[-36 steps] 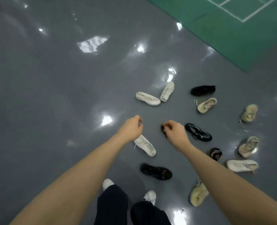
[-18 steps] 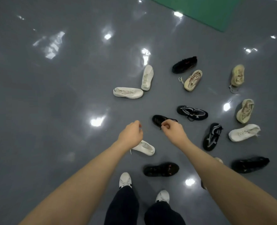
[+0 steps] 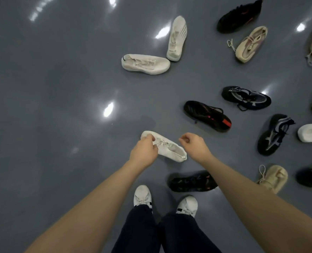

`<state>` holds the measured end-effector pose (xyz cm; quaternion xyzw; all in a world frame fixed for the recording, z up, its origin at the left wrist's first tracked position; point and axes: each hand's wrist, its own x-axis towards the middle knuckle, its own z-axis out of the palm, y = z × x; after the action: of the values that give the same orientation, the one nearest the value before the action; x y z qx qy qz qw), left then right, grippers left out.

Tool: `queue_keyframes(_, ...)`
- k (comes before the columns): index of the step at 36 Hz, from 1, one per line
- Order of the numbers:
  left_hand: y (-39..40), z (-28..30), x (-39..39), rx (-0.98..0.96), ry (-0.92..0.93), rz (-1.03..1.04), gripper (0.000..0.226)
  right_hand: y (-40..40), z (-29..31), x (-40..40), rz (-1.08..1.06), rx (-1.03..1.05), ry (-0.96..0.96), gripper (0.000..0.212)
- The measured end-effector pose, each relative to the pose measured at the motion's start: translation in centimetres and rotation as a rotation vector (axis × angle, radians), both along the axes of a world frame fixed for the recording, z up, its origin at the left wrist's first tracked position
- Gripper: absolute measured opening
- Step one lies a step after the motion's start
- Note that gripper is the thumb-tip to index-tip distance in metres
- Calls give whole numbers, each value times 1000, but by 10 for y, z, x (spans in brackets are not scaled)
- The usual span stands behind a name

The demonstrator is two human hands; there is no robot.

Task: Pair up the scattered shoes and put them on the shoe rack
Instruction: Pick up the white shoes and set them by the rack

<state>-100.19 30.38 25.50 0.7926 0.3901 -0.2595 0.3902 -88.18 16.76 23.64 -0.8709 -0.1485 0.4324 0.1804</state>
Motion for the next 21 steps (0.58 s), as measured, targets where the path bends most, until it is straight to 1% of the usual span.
queue_keyframes(3, -4, -44, -2, 6, -2, -6, 34, 1, -46, -2, 56, -18, -29, 25)
queue_keyframes(6, -7, -92, -1, 26, -12, -12, 33, 2, -98, -4, 140, -57, -55, 33)
queue_keyframes(10, -5, -157, 6, 104, -29, -114, 35, 7, -163, -6, 272, -93, -89, 47)
queue_keyframes(13, -4, -201, 10, 146, -39, -160, 42, 14, -208, -9, 320, -117, -91, 52)
queue_keyframes(15, -3, -221, 11, 157, -47, -159, 45, 18, -229, -10, 352, -128, -88, 50)
queue_keyframes(16, -2, -230, 12, 165, -52, -161, 44, 21, -239, -12, 372, -130, -95, 46)
queue_keyframes(19, 1, -250, 13, 194, -78, -201, 41, 32, -257, -17, 345, -122, -163, 22)
queue_keyframes(21, 3, -251, 10, 203, -84, -219, 41, 36, -257, -21, 300, -131, -192, 23)
